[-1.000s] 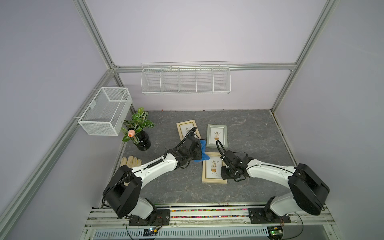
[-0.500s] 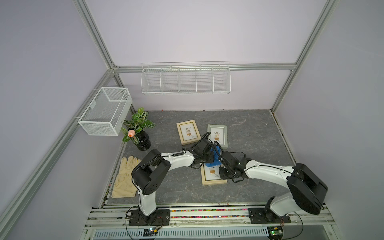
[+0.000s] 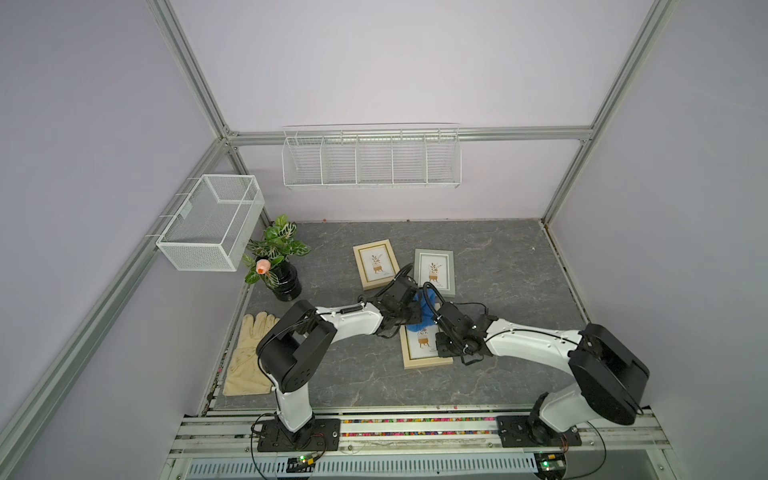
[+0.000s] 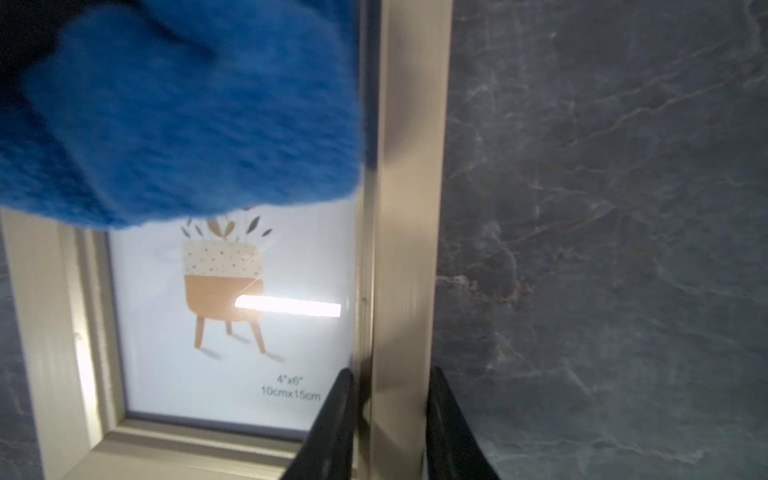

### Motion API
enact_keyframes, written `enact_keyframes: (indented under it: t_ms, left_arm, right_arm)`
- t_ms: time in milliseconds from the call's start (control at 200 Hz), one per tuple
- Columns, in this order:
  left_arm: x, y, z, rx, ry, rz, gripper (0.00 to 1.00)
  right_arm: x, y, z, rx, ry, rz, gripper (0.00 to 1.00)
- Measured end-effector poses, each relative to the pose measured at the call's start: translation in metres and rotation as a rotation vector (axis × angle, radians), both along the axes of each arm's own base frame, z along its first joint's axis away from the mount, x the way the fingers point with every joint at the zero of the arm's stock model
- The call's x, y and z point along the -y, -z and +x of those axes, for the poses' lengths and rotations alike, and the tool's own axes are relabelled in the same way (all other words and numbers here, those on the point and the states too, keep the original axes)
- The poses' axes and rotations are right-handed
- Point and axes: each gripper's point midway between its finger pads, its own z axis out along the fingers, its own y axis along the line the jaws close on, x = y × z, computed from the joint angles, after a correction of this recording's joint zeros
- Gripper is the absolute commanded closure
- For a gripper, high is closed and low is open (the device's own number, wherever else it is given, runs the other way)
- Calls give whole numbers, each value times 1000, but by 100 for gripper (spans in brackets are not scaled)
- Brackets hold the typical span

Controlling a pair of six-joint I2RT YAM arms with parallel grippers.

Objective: Wipe the picture frame with a cloth
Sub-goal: Wipe the dirt from the picture frame.

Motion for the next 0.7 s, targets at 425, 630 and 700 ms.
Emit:
enact_keyframes:
  t_ms: [425,630,700]
  left_arm:
    - [-52,-4,11,-12,-116,64,100]
    - [-33,-1,14,-9,-96,100,100]
    - [-19,-1,17,-8,-85,87,100]
  right_arm:
    - [-3,-1,5,30,20,-9,86]
    - [-5,0,6,29,22,-9,87]
    - [-4,0,7,32,31,-9,87]
